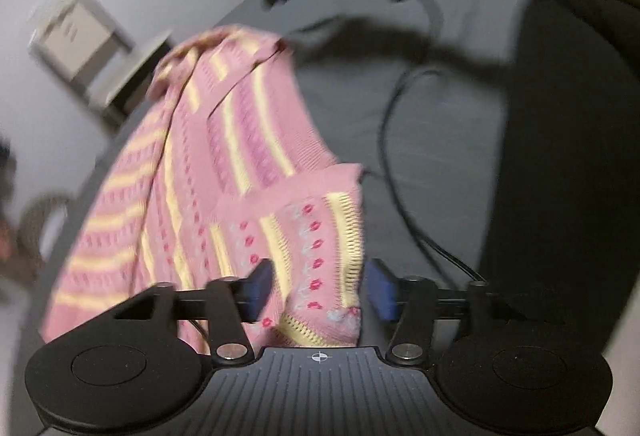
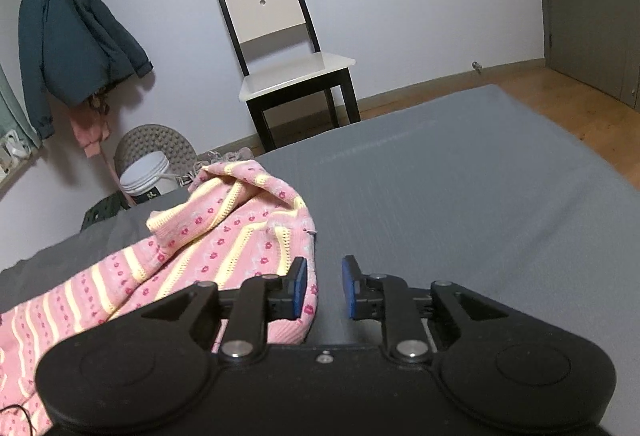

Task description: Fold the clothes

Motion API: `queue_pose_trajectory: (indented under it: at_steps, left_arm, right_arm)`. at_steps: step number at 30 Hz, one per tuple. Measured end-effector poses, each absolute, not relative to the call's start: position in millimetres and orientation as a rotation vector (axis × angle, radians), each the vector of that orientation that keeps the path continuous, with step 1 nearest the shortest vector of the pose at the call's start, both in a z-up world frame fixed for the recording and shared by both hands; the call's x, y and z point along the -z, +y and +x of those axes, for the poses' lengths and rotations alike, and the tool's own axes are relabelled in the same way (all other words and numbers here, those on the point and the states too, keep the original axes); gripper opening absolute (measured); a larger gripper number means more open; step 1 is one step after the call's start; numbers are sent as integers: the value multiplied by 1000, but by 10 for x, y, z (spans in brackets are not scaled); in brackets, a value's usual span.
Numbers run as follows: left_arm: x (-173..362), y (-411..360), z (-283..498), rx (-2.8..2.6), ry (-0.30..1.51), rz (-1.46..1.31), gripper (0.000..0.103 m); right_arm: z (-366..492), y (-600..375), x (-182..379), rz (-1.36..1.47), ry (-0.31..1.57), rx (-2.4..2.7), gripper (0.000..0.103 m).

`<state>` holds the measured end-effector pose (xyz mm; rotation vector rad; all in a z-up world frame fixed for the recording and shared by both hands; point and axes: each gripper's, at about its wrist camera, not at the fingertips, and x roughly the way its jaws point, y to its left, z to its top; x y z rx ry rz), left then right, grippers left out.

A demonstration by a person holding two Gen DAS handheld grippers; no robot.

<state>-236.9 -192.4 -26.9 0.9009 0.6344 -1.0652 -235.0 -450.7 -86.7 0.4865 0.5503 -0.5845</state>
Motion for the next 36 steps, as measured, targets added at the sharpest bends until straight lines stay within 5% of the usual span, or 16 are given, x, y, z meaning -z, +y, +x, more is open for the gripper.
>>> queue_pose_trajectory:
  at_steps: [2, 4, 7, 15, 22, 25, 31, 33, 35, 36]
  left_arm:
    - [327, -1967, -2200, 1060, 689, 846, 46]
    - [413, -2026, -2095, 1074, 732, 873, 19]
    - [432, -2041, -1785, 1080, 874, 698, 13]
    - [557, -1731, -981, 947, 1066, 308, 13]
    - [622, -1696, -801, 929, 1106, 236, 14]
    - [638, -1680, -734, 947, 1129, 191, 14]
    - [631, -1644, -681, 984, 1125, 197, 14]
    - [604, -1646, -636, 989, 1123, 211, 14]
    - [574, -1653, -590, 990, 1121, 226, 14]
    - [562, -1668, -569, 987, 1121, 236, 14]
  right_arm:
    - [-2338, -4525, 888, 490, 557, 582, 20]
    - [-2314, -4556, 907, 497, 557, 578, 20]
    - [-2272, -4600, 934, 511, 554, 570, 20]
    - [-2154, -4617, 962, 509, 585, 519, 20]
    - [-2129, -4099, 759, 402, 621, -150, 27]
    - [-2173, -3626, 753, 270, 704, -496, 41]
    - [-2067, -3132, 997, 163, 865, -648, 40]
    - [-1957, -3074, 1107, 136, 897, -617, 37]
    - [-1850, -3043, 1186, 134, 903, -600, 11]
    - [-1818, -3074, 1197, 165, 893, -603, 8]
